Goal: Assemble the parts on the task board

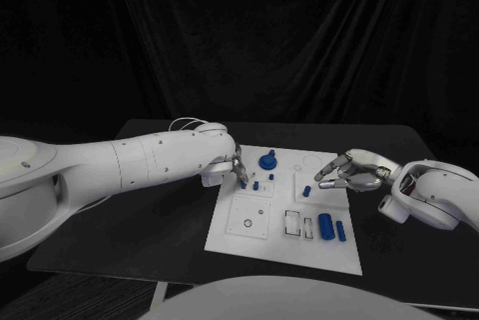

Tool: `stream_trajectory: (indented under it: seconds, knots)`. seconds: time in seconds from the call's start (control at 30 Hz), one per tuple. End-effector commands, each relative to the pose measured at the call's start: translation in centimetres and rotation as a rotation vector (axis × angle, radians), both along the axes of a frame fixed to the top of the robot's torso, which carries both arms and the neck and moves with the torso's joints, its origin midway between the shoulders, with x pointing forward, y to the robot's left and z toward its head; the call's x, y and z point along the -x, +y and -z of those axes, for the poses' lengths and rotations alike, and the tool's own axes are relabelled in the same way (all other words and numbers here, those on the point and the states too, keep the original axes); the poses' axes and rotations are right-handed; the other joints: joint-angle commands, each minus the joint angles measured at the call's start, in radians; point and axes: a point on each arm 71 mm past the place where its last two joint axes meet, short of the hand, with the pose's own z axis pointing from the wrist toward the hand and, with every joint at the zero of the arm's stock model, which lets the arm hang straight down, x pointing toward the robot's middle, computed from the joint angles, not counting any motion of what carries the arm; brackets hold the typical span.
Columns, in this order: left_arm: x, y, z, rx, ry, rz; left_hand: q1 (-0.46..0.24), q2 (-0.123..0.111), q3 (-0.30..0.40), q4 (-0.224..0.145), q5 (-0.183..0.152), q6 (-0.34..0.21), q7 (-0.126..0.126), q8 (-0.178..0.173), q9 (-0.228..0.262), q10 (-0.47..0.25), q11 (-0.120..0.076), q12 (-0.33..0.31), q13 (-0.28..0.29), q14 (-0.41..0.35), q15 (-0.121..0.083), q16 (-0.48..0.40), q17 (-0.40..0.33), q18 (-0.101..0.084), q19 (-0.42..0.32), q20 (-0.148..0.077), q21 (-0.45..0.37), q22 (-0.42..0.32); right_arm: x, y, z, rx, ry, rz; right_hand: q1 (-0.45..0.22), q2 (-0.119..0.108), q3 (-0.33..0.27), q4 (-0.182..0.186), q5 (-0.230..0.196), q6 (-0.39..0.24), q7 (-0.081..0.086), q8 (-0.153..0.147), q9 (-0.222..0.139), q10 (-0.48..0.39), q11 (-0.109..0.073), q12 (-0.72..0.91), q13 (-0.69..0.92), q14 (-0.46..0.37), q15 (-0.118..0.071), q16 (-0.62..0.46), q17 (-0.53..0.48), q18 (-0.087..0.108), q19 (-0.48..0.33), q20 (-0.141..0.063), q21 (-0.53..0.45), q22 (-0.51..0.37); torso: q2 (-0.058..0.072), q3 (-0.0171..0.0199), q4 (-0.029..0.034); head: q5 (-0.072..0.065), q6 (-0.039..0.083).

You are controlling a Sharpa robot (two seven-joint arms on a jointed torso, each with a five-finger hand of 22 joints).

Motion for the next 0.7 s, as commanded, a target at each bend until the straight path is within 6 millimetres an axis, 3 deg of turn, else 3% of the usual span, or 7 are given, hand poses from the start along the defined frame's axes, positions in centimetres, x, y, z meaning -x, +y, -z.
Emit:
stream_trajectory:
  seconds: [0.03, 0.7]
  knots:
    - [0.33, -0.07, 0.45, -0.02, 0.026, -0.01, -0.008, -0.001, 0.005, 0.002, 0.006, -0.003, -0.006, 0.003, 0.001, 0.104, -0.007, 0.004, 0.263, 0.108, -0.007, 0.003, 0.263, 0.019, 0.045, -0.005, -0.007, 0.196, 0.06, -0.08, 0.15, 0.005, 0.005, 0.01, 0.027, 0.026, -0.001, -0.007, -0.002, 0.0, 0.004, -0.003, -0.001, 0.042, -0.006, -0.003, -0.176, 0.049, -0.008, -0.007, -0.001, 0.014, 0.052, 0.008, -0.004, 0.224, -0.001, 0.0001, -0.0003, -0.001, 0.0]
    - [0.6, -0.32, 0.9, -0.029, 0.051, 0.008, -0.008, -0.003, 0.008, 0.0, 0.004, -0.005, -0.006, 0.003, 0.001, 0.104, -0.008, 0.004, 0.263, 0.108, -0.008, 0.003, 0.263, 0.02, 0.045, -0.006, -0.009, 0.196, 0.13, -0.09, 0.34, 0.006, 0.01, 0.009, 0.028, 0.026, -0.001, -0.007, -0.002, 0.0, 0.004, -0.004, -0.002, 0.042, -0.005, -0.003, -0.176, 0.049, -0.008, -0.007, -0.003, 0.014, 0.051, 0.008, -0.005, 0.223, -0.001, 0.0005, 0.0, -0.004, 0.0]
